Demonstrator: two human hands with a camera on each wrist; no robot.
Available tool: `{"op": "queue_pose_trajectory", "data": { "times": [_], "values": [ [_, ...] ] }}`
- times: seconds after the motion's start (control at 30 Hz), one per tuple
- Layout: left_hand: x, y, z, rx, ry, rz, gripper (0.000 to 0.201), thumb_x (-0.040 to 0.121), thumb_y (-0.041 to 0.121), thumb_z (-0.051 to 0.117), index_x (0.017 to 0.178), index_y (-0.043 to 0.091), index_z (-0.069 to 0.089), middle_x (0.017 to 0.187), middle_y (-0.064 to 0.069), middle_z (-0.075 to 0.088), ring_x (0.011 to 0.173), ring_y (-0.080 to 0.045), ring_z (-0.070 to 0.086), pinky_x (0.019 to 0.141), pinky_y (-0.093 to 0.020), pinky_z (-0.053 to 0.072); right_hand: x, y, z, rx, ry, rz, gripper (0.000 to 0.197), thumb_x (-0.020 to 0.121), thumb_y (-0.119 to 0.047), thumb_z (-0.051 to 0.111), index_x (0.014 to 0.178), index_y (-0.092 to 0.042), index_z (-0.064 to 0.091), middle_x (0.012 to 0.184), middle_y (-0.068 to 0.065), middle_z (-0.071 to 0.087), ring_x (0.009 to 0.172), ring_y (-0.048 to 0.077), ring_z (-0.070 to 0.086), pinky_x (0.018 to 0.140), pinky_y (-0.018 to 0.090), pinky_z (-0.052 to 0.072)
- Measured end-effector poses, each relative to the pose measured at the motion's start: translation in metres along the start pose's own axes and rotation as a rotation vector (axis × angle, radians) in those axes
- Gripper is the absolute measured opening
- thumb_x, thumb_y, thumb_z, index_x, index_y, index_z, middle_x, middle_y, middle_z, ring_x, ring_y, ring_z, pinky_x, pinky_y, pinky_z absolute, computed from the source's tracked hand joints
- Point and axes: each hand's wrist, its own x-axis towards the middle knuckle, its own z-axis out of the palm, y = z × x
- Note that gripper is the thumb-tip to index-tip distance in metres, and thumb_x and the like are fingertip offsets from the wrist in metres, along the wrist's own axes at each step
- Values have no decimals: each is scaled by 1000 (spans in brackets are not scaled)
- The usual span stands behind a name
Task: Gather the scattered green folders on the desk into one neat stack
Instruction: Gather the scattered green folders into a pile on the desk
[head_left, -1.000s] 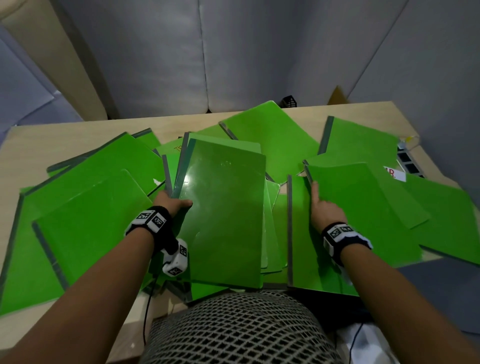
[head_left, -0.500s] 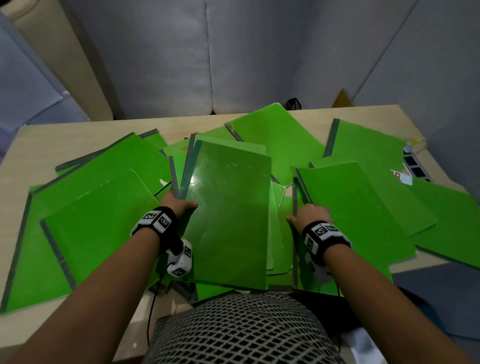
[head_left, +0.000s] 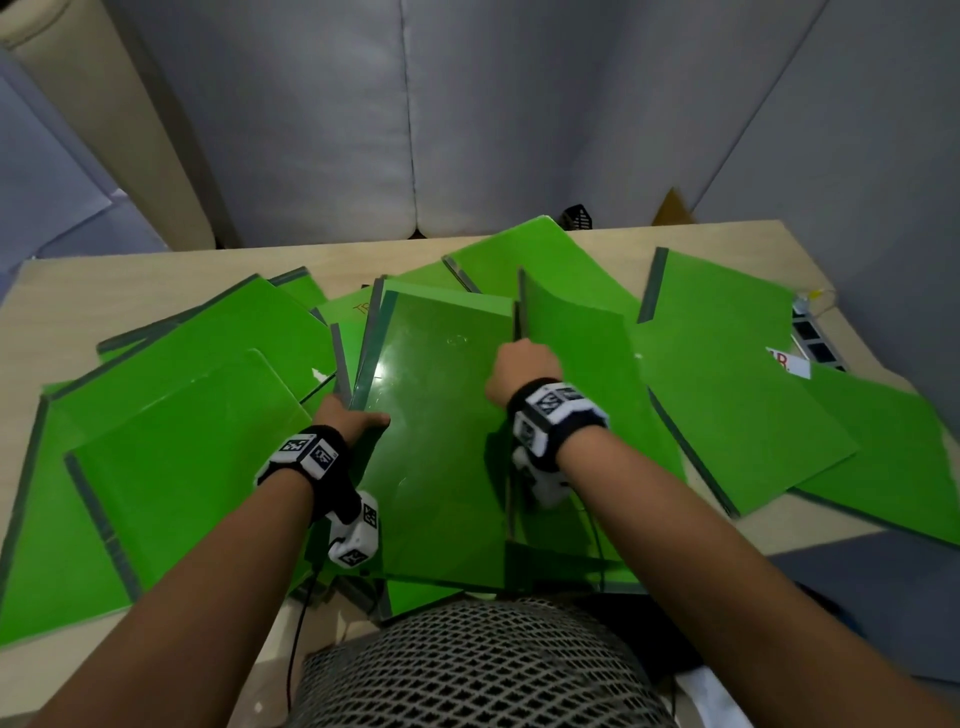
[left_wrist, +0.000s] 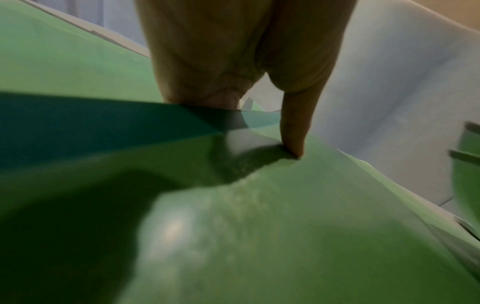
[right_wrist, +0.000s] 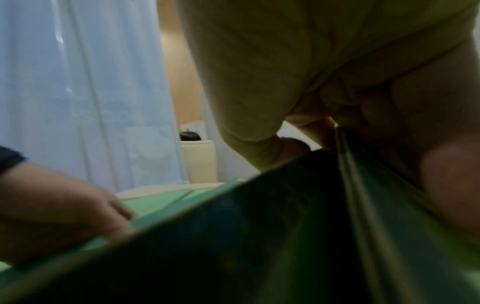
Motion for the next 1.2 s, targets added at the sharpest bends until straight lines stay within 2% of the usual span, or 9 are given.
{"op": "queue_pose_trajectory", "data": {
  "times": [0.17, 0.27, 0.33, 0.47, 0.6, 0.73, 0.93, 1.13, 1.2],
  "values": [
    [2, 1, 1, -47, -23, 52, 46, 91, 26, 62, 126, 1, 48, 78, -2, 49, 81, -24, 50, 73, -30, 37, -7, -54, 28, 16, -190, -153, 38, 93, -24, 57, 126, -5, 55, 115, 12, 63, 96, 29, 63, 77, 35, 54],
    [5, 1, 1, -94, -25, 74, 36, 95, 33, 54, 119, 7, 49, 75, 2, 45, 79, -22, 50, 63, -24, 36, -7, -43, 29, 246, -330, -255, 61, 90, -34, 64, 143, -21, 35, 137, 16, 48, 96, 28, 60, 69, 30, 50],
    [4, 1, 1, -114, -26, 70, 45, 96, 36, 52, 126, 3, 48, 76, 3, 46, 71, -17, 50, 62, -24, 37, -2, -18, 22, 476, -318, -258, 73, 90, -32, 65, 150, -27, 23, 145, 15, 44, 106, 28, 60, 85, 36, 52],
    [7, -2, 2, -124, -37, 35, 57, 92, 37, 57, 135, 2, 44, 103, -8, 57, 101, -27, 52, 85, -33, 37, 21, 59, 26, 563, 14, 212, 71, 90, -30, 63, 149, -16, 25, 147, 19, 42, 124, 32, 50, 103, 47, 43],
    [6, -3, 0, -127, -40, 5, 70, 85, 40, 65, 139, 4, 40, 135, -17, 51, 123, -35, 49, 102, -44, 38, 17, 105, 55, 518, -142, 523, 93, 87, -55, 59, 153, -9, 12, 160, 18, 14, 146, 38, 16, 114, 54, 23],
    [5, -4, 1, -169, -30, -23, 76, 81, 37, 71, 140, 4, 37, 132, -14, 49, 123, -35, 48, 104, -45, 39, 6, 87, 75, 574, -106, 412, 103, 81, -64, 60, 153, -12, 9, 159, 18, 13, 146, 38, 14, 114, 60, 23],
    [45, -24, 6, -215, -28, -5, 116, 30, 61, 80, 125, 0, 53, 120, -20, 63, 111, -36, 62, 96, -47, 51, -3, 61, 68, 742, -111, 377, 99, 83, -47, 68, 154, -16, 7, 158, 18, 15, 145, 40, 13, 113, 53, 26],
    [29, -18, 0, -78, -72, -48, 114, 41, 41, 91, 136, 4, 39, 126, -15, 56, 108, -38, 58, 89, -48, 51, -9, 18, 73, 706, -236, 271, 98, 83, -46, 67, 153, -12, 9, 159, 18, 16, 146, 40, 14, 115, 51, 24],
    [30, -18, -2, -9, -47, -38, 97, 52, 30, 89, 132, 1, 42, 122, -20, 59, 104, -39, 60, 84, -47, 52, -11, 19, 74, 734, -258, 261, 96, 82, -44, 69, 153, -11, 12, 157, 18, 20, 144, 40, 19, 115, 51, 28]
  ]
}}
